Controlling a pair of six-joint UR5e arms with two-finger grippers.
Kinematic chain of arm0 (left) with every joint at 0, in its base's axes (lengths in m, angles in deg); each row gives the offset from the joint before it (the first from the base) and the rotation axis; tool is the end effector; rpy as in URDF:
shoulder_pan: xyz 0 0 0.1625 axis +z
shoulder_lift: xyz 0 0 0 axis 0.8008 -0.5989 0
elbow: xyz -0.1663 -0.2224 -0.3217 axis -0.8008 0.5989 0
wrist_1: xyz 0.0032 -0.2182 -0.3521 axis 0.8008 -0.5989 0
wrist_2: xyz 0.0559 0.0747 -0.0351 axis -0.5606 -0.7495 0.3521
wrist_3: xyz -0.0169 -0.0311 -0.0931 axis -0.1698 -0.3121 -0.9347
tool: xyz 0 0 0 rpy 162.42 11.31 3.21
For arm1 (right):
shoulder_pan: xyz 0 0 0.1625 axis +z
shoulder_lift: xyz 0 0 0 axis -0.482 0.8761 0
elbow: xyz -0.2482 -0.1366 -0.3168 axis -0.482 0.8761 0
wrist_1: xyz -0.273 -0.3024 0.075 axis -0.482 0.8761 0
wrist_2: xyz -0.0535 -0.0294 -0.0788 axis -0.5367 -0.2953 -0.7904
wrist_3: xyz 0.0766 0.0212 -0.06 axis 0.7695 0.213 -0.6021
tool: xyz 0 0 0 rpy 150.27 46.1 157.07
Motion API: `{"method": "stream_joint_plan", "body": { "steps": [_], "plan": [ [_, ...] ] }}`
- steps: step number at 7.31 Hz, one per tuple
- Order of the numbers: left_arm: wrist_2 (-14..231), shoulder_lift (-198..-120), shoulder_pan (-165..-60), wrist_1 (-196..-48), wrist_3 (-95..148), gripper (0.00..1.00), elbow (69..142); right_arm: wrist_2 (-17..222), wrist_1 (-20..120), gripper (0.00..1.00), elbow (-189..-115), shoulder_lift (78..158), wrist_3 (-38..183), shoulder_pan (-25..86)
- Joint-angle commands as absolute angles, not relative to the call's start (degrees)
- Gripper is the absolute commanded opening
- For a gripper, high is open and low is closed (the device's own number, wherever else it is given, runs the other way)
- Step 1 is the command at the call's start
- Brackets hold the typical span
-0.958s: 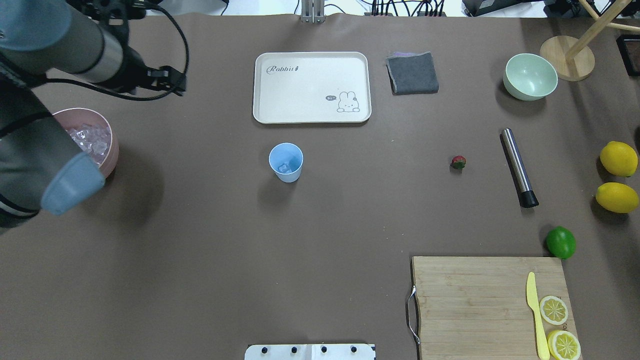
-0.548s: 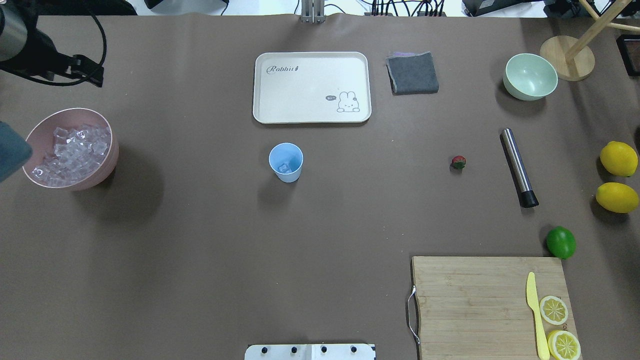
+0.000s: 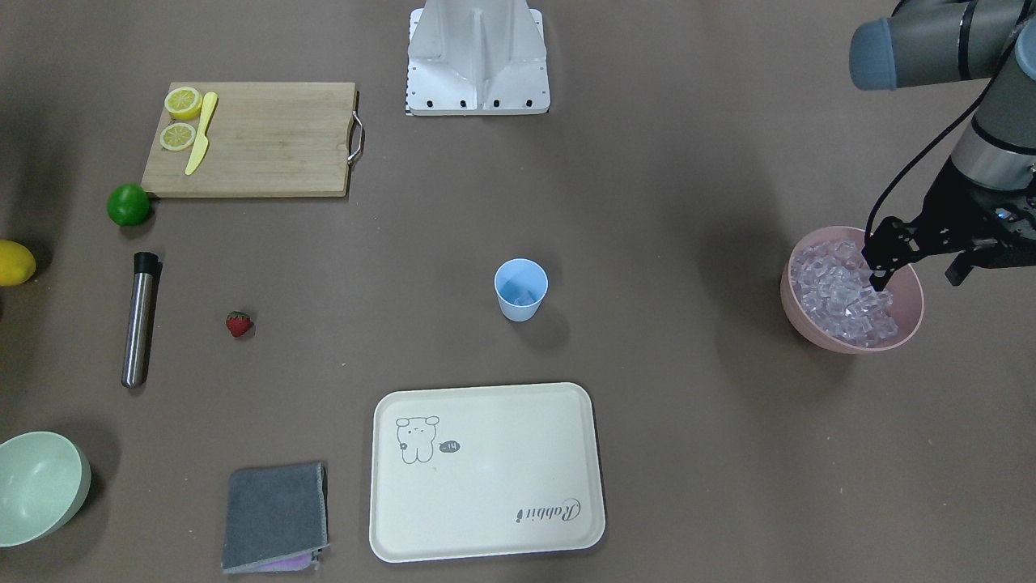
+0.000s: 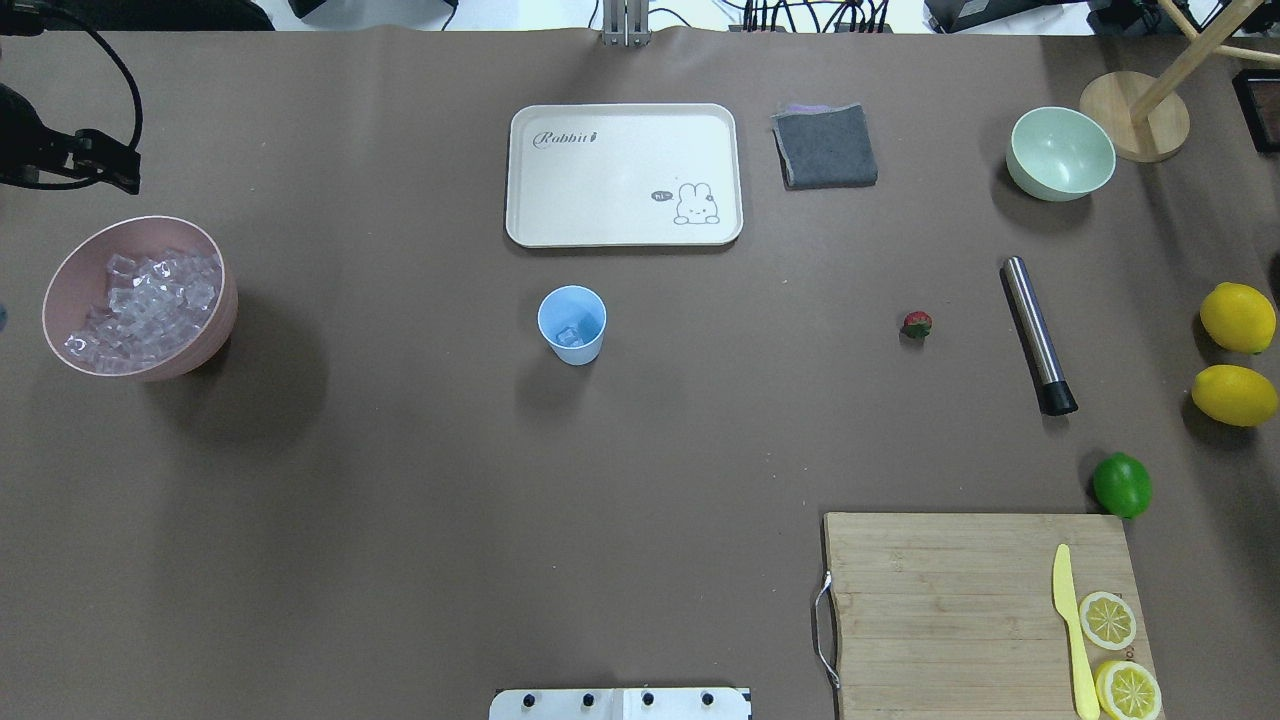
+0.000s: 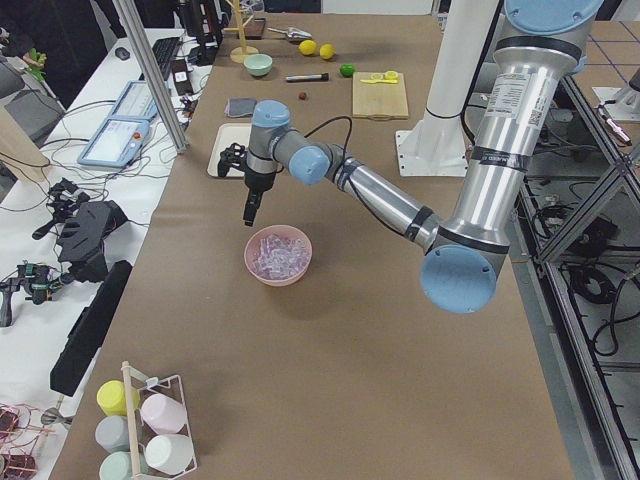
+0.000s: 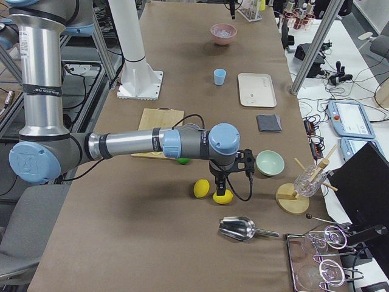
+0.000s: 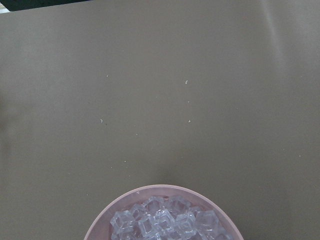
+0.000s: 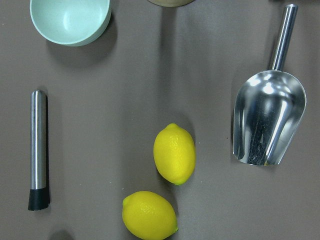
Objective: Mash ice and strawberries in cup
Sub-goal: 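Move the left gripper back over the pink bowl of ice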
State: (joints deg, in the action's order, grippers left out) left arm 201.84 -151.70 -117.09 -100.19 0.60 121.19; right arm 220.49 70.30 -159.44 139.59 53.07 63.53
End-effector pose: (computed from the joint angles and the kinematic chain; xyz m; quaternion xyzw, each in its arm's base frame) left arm 0.1679 -0.5503 0.4070 0.1236 0.3271 -0.0564 0.9352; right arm 0.0754 -0.4761 0.5866 0.0352 -0.4301 -0.0140 0.9020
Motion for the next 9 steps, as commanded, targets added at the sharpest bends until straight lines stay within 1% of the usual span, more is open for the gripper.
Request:
{"method": "stream_joint_plan", "body": {
  "steps": [1,3,5,6,7,9],
  "plan": [
    [201.6,-150.97,-117.02,-100.28,-0.61,0.97,119.43,220.44,70.18,1.0,-158.44,139.08,53.11,63.29],
    [201.6,-150.0,-116.75,-101.5,-4.02,0.97,119.43,220.53,70.18,1.0,-158.61,138.9,53.11,63.03],
    [200.91,-150.09,-112.13,-102.12,-9.54,0.97,119.25,220.27,70.1,1.0,-158.18,137.93,53.11,62.41],
    [199.68,-149.92,-110.18,-104.65,-12.09,0.97,118.12,220.27,70.01,1.0,-158.0,137.84,53.11,62.32],
    [199.23,-149.83,-108.59,-109.37,-14.56,0.97,115.41,220.0,70.01,1.0,-157.91,137.84,53.02,62.24],
    [199.05,-149.83,-108.32,-111.0,-14.23,0.97,113.63,219.91,70.01,1.0,-157.91,138.02,53.02,62.32]
  ]
}}
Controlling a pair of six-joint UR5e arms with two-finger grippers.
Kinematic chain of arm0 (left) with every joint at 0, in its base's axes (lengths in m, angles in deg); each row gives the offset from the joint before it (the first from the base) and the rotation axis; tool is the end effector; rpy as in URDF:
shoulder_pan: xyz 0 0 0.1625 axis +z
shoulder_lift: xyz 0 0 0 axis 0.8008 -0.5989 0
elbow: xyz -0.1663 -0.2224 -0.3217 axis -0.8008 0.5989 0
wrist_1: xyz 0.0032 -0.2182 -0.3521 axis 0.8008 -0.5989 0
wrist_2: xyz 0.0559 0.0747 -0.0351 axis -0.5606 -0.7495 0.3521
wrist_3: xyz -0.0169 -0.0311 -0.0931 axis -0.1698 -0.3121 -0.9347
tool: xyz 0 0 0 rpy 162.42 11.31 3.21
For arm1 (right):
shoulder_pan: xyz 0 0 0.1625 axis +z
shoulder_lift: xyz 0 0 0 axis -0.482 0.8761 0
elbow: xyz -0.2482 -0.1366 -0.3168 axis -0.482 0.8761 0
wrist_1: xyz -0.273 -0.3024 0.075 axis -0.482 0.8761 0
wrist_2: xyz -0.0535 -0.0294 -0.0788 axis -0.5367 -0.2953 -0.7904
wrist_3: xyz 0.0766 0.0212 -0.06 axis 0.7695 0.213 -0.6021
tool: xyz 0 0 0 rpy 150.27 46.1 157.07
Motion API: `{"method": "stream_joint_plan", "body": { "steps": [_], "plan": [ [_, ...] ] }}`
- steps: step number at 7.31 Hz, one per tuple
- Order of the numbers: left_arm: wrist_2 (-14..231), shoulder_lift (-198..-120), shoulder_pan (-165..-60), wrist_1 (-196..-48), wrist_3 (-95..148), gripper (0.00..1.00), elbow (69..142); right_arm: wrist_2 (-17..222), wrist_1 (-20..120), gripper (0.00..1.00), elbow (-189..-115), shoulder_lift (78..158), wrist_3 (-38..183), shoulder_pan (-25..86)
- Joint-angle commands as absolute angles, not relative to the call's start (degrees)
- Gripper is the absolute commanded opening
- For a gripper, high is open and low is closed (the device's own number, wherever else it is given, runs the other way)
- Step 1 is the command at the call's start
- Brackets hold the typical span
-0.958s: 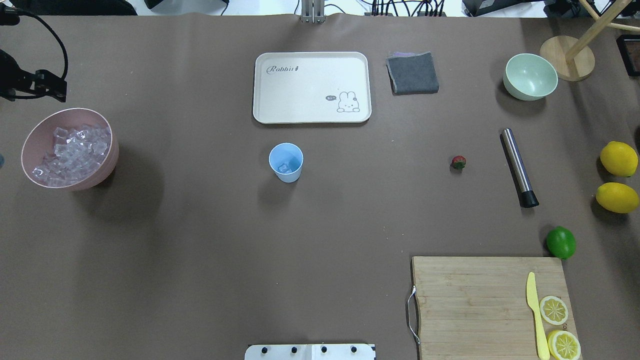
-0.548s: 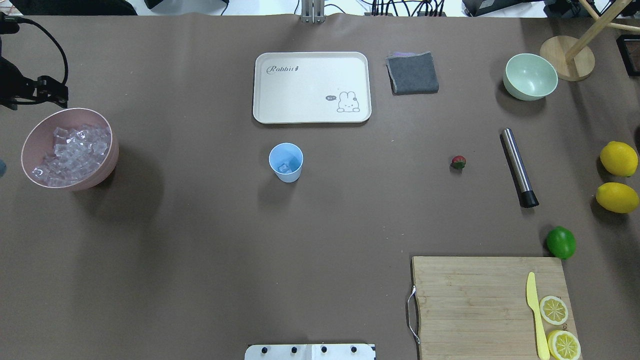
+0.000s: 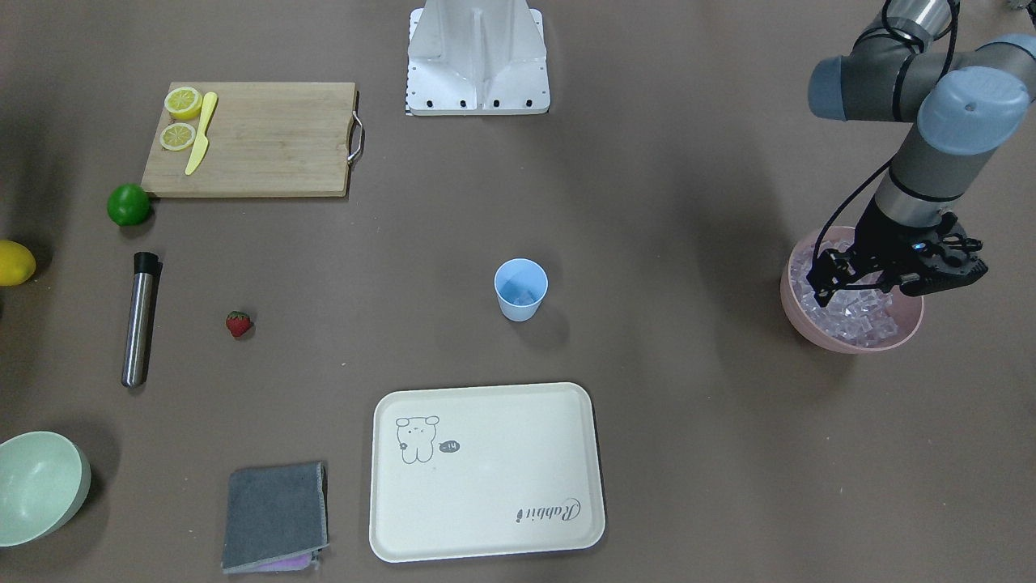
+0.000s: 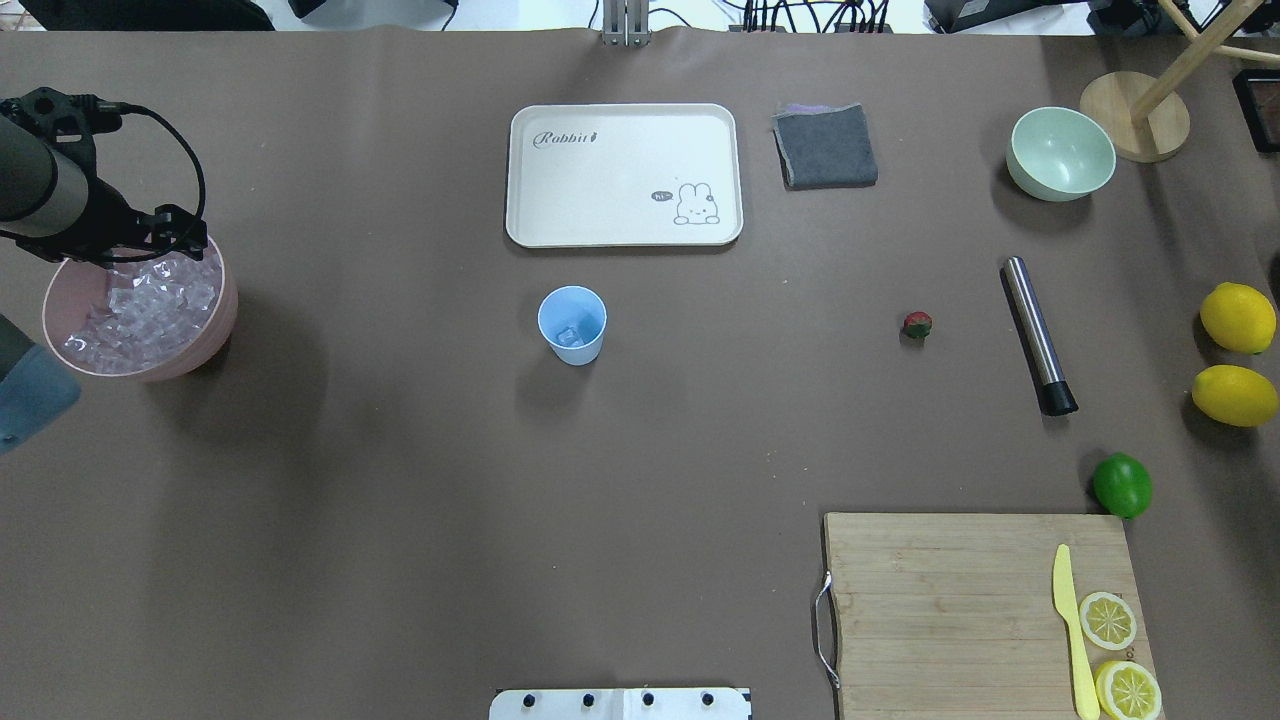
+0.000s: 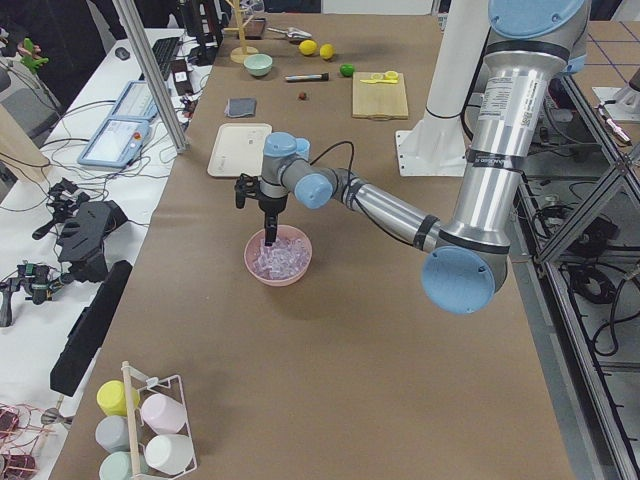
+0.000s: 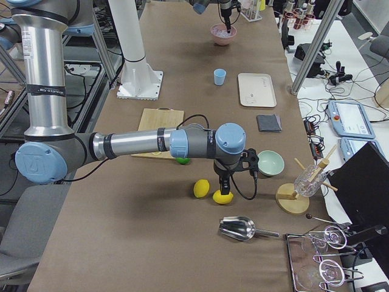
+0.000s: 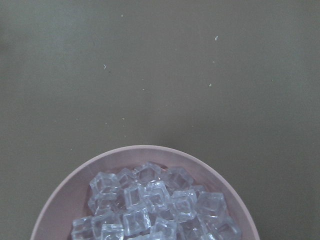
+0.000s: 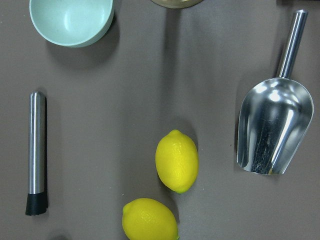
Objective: Mash ice and strawberries in cup
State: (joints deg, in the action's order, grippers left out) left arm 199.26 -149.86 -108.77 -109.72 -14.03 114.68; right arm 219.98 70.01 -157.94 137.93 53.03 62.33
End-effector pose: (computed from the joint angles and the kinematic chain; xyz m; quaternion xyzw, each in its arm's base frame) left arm 0.2491 -0.5325 0.4603 0.0791 0.3375 -0.1125 0.9312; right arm 0.0663 -0.4902 0.5855 0.0342 -0.4263 -0.0254 0.9036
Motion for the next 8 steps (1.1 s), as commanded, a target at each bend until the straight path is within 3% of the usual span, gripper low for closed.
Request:
{"method": "stream_joint_plan", "body": {
  "steps": [1,3,4,5,8],
  "plan": [
    [199.05,-149.39,-108.23,-111.0,-14.23,0.97,113.71,219.91,70.01,1.0,-157.74,138.02,53.02,62.32],
    [198.97,-148.86,-107.53,-111.0,-13.97,0.96,113.71,219.91,69.92,1.0,-157.56,138.02,52.93,62.32],
    [198.96,-148.77,-107.35,-111.0,-13.79,0.89,113.54,219.83,69.92,1.0,-157.39,138.02,52.93,62.24],
    [197.83,-148.77,-107.17,-111.0,-13.7,0.72,113.62,219.83,69.92,1.0,-157.3,137.93,52.93,62.24],
    [197.74,-147.54,-107.08,-111.0,-11.69,0.72,113.54,219.83,69.83,1.0,-157.3,137.84,52.93,61.62]
  ]
}}
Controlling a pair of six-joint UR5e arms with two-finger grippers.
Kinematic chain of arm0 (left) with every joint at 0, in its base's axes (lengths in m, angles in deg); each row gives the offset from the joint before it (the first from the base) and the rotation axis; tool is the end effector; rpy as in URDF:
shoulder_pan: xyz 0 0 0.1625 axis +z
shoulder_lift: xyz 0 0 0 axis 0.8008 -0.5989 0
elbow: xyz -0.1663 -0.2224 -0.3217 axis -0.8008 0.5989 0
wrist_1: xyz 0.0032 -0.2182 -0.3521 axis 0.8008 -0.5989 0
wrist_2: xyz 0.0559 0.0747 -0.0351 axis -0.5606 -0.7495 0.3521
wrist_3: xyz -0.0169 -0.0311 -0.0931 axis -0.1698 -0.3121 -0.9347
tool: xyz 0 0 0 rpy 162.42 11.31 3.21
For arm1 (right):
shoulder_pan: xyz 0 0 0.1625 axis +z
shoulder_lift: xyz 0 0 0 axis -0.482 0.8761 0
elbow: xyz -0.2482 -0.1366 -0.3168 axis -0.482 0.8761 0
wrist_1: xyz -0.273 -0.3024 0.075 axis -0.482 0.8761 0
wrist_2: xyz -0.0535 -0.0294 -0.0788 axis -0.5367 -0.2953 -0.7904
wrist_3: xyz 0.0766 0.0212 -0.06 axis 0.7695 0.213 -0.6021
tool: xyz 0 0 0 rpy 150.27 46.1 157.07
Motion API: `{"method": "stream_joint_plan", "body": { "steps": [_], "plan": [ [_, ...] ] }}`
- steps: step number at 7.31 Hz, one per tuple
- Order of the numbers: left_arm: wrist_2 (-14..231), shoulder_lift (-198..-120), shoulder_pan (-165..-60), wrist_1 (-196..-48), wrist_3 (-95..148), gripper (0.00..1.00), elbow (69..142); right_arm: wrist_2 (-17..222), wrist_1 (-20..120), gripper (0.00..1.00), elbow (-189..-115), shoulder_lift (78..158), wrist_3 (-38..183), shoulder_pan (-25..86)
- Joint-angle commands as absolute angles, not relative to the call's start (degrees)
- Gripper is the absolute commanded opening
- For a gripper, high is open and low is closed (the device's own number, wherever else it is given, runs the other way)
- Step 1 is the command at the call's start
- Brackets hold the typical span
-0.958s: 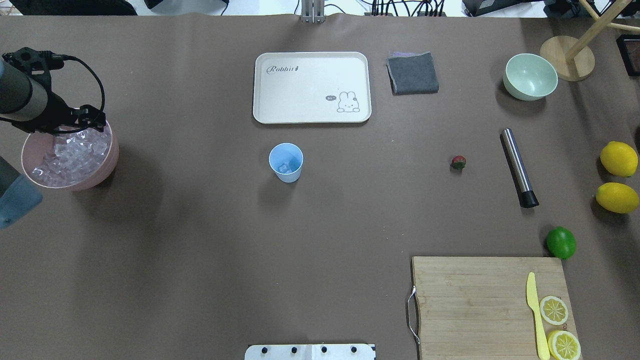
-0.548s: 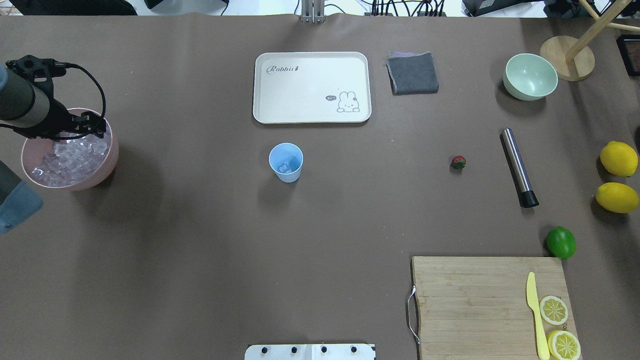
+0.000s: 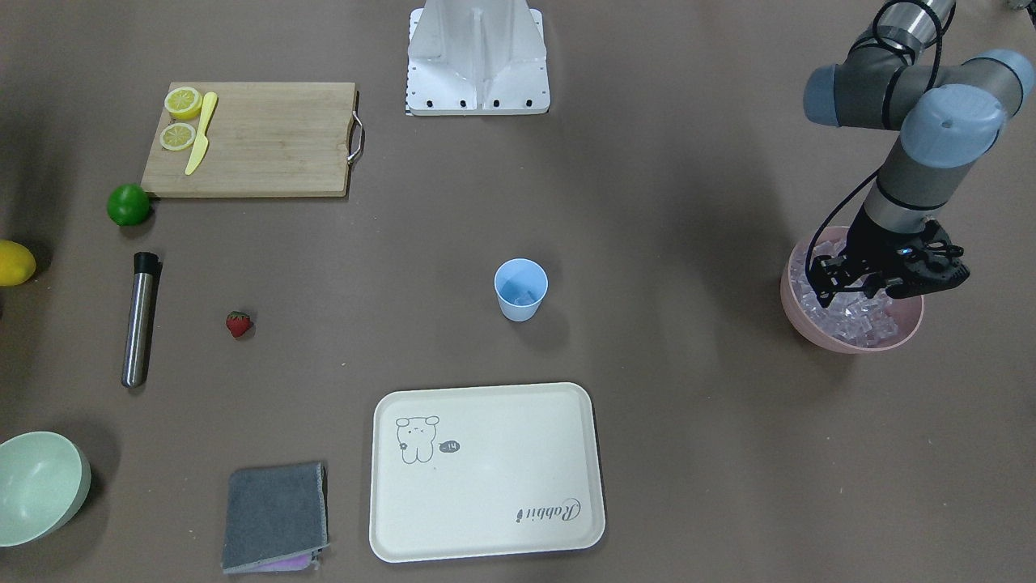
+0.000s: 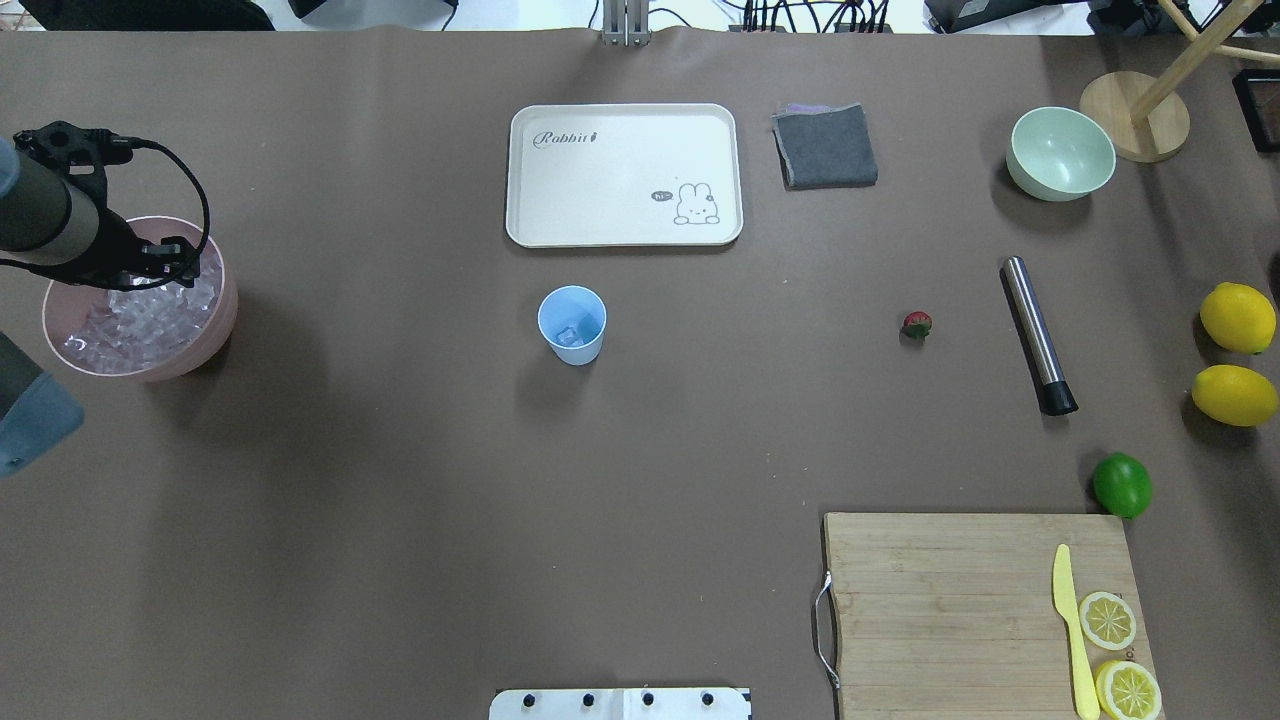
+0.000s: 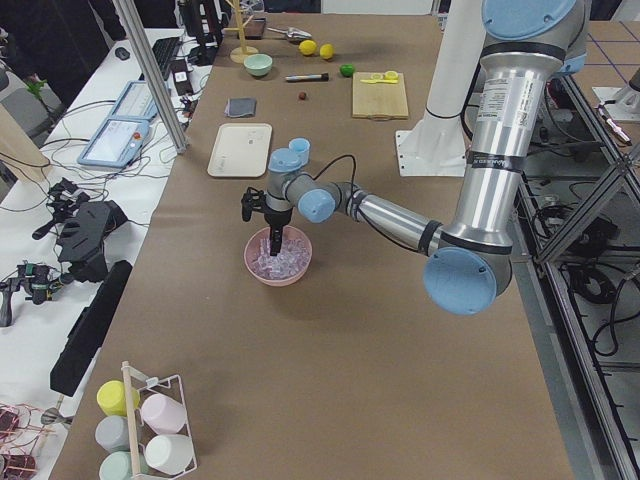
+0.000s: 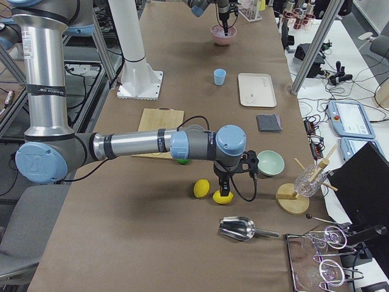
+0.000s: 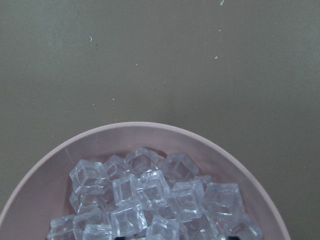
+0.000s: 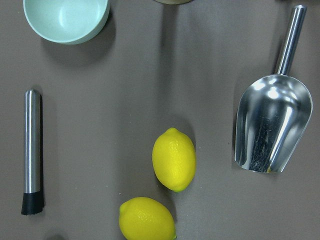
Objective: Mash ice and strawberries in cup
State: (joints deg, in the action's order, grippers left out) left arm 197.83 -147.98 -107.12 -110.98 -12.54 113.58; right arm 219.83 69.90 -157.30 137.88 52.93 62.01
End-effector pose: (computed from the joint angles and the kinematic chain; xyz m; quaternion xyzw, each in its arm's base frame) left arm 0.2583 -0.5207 0.4867 0.0768 0.3204 -0.0941 0.9394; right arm 0.0637 -0.4911 0.5906 0.0296 -0.4253 -0.0270 0.9042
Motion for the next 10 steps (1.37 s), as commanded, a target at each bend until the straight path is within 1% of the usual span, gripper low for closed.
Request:
{"method": "stream_joint_plan", "body": {
  "steps": [1,5,6,7,9,10],
  "plan": [
    [197.73,-147.46,-107.08,-110.91,-11.68,0.72,113.54,219.83,69.83,1.0,-157.3,137.84,52.93,61.1],
    [197.73,-147.98,-107.0,-110.82,-11.77,0.71,113.62,219.74,69.83,1.0,-155.28,135.56,52.93,60.74],
    [197.73,-147.9,-106.91,-110.82,-11.77,0.66,113.71,219.74,69.83,1.0,-155.28,135.56,52.93,60.74],
    [197.73,-147.81,-106.73,-110.82,-11.77,0.63,113.71,219.74,69.83,1.0,-155.28,135.56,52.93,60.74],
    [197.65,-147.81,-106.29,-110.91,-11.77,0.55,113.71,219.74,69.83,1.0,-155.28,135.91,52.93,60.74],
    [197.65,-147.55,-105.95,-110.91,-11.86,0.54,113.71,219.74,69.83,1.0,-155.19,136.08,52.93,60.74]
  ]
}}
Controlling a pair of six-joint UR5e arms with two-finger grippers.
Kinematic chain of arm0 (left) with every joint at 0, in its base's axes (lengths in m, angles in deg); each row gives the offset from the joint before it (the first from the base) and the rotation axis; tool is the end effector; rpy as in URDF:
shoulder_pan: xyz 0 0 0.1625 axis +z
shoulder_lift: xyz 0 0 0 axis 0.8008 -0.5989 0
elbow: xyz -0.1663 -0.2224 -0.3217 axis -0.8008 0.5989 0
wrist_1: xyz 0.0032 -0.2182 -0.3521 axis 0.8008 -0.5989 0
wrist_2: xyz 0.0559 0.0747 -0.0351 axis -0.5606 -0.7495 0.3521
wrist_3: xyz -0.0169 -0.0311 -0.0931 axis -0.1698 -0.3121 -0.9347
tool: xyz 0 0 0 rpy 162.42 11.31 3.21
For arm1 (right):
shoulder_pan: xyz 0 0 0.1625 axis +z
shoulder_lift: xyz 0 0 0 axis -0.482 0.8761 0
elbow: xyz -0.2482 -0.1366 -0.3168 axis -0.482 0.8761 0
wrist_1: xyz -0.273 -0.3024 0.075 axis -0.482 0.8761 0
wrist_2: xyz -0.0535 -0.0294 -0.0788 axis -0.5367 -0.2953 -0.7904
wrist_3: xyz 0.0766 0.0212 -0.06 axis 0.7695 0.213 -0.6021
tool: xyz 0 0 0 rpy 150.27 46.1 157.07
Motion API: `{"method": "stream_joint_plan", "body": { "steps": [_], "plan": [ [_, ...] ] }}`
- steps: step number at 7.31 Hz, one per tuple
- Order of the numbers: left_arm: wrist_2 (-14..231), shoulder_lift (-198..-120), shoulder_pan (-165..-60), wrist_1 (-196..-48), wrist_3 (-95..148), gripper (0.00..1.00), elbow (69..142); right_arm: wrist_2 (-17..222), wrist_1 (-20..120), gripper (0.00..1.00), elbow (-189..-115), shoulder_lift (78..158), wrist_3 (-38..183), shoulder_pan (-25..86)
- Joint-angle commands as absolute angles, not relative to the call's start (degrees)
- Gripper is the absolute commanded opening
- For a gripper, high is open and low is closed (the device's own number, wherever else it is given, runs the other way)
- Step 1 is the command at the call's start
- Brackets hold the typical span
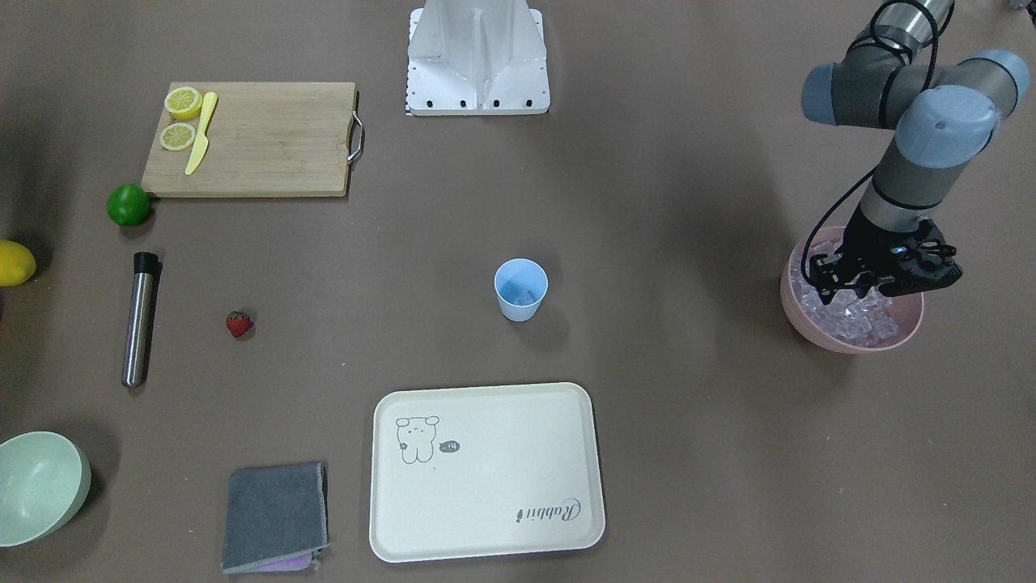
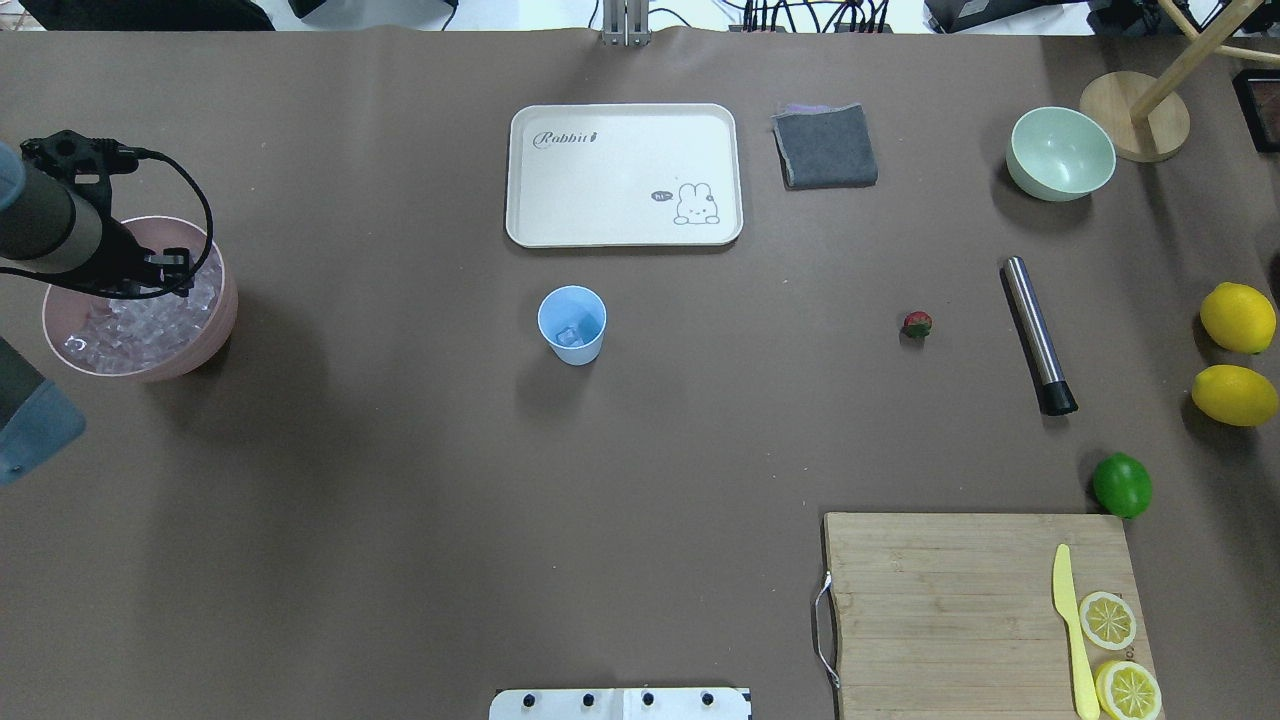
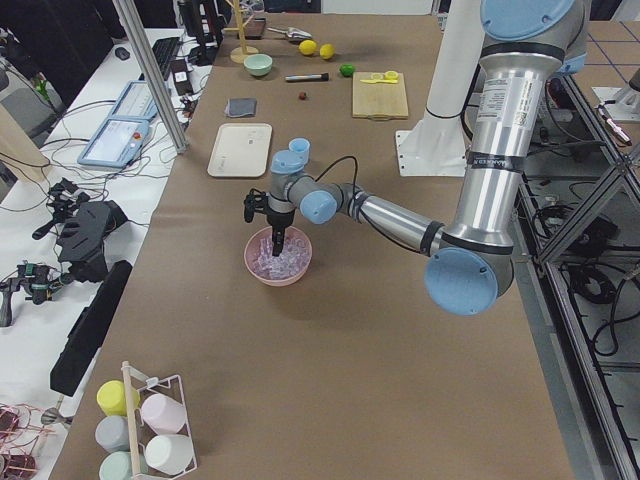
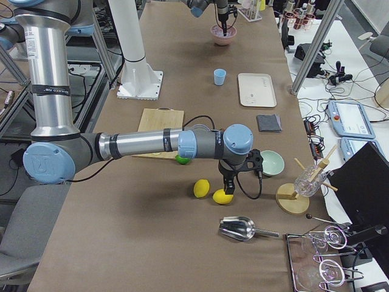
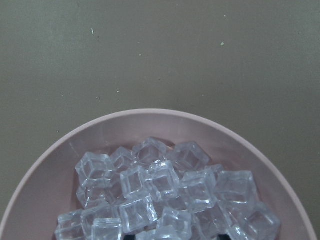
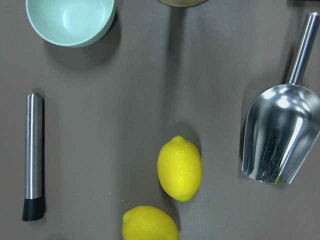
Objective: Mash ice and strawberries in cup
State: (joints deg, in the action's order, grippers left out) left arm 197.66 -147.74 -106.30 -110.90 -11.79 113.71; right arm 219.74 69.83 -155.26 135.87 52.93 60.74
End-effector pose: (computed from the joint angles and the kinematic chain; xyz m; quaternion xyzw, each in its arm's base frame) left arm 0.2646 -0.5159 0.4882 0.0765 0.3185 -0.0821 0.9413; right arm 0.0528 -0.5073 0.5905 0.0252 -0.4249 -0.0371 0.9041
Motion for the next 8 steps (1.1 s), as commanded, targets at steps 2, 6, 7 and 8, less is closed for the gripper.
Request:
{"method": "stream_joint_plan", "body": {
  "steps": [2,6,7,8],
  "plan": [
    [197.65,-147.46,-105.94,-110.91,-11.77,0.54,113.89,219.65,69.83,1.0,-155.19,136.26,52.93,60.74],
    [197.56,-147.28,-105.94,-110.91,-11.77,0.38,113.8,219.21,69.83,1.0,-155.28,136.17,52.93,60.65],
    [197.56,-147.19,-105.94,-110.91,-11.77,0.22,113.89,219.21,69.83,1.0,-155.28,136.17,52.93,60.65],
    [197.56,-147.19,-105.94,-110.91,-11.68,0.05,113.98,219.21,69.83,1.0,-155.28,136.17,52.93,60.57]
  ]
}}
